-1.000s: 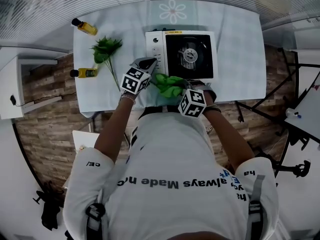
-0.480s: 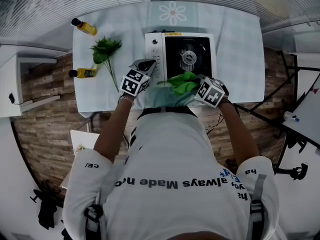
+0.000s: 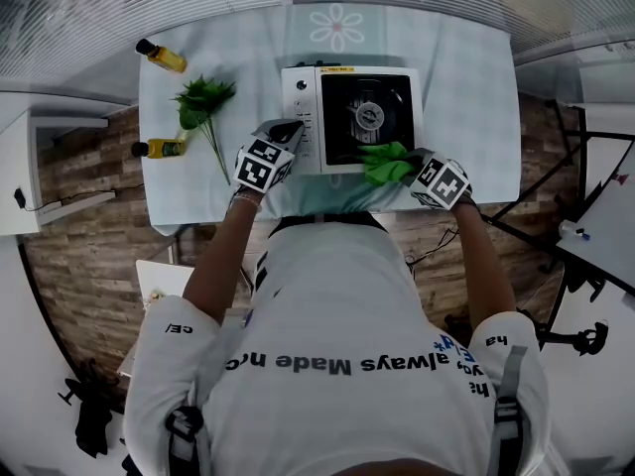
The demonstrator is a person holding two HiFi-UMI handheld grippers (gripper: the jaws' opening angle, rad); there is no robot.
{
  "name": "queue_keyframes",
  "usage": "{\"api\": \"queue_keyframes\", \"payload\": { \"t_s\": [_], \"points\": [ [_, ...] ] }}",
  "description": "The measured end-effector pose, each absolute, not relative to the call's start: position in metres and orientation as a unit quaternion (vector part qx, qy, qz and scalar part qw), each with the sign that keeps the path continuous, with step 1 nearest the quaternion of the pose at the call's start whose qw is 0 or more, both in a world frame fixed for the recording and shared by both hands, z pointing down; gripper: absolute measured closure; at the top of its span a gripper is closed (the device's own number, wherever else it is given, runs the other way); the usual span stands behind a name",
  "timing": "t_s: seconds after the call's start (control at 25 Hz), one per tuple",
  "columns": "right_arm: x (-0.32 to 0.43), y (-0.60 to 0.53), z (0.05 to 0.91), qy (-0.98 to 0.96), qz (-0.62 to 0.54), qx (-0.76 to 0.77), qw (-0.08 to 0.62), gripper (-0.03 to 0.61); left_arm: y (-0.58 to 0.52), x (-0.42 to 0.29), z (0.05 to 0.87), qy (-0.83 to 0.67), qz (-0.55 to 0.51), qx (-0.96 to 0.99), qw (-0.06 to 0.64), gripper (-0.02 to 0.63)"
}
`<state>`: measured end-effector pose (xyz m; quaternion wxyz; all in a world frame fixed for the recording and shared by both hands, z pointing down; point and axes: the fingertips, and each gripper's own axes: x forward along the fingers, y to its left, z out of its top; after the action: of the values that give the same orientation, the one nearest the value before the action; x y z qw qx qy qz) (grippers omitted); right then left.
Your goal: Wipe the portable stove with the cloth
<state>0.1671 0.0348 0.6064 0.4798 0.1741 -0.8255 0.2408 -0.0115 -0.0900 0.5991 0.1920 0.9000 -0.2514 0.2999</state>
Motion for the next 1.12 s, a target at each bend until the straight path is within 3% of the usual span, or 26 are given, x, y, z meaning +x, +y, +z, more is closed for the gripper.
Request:
{"api": "queue_keyframes", "payload": {
  "t_s": [0.2, 0.48, 0.76, 1.12],
  "points": [
    [0.168, 0.033, 0.599, -0.826, 0.213, 0.193, 0.485, 0.555, -0.090, -0.012, 0.599, -0.252, 0.302, 0.899, 0.191, 0.603],
    [0.195, -0.017, 0.527, -0.829, 0.132, 0.352, 0.415, 0.555, -0.090, -0.012, 0.599, -0.252, 0.302, 0.899, 0.196, 0.601],
    [0.224, -0.016, 0.579, -0.775, 0.116, 0.373, 0.496, 0.555, -0.091, -0.011, 0.599, -0.251, 0.303, 0.898, 0.199, 0.603],
    [0.228, -0.029, 0.604, -0.769, 0.152, 0.386, 0.486, 0.555, -0.091, -0.012, 0.599, -0.250, 0.304, 0.896, 0.204, 0.601]
  ]
}}
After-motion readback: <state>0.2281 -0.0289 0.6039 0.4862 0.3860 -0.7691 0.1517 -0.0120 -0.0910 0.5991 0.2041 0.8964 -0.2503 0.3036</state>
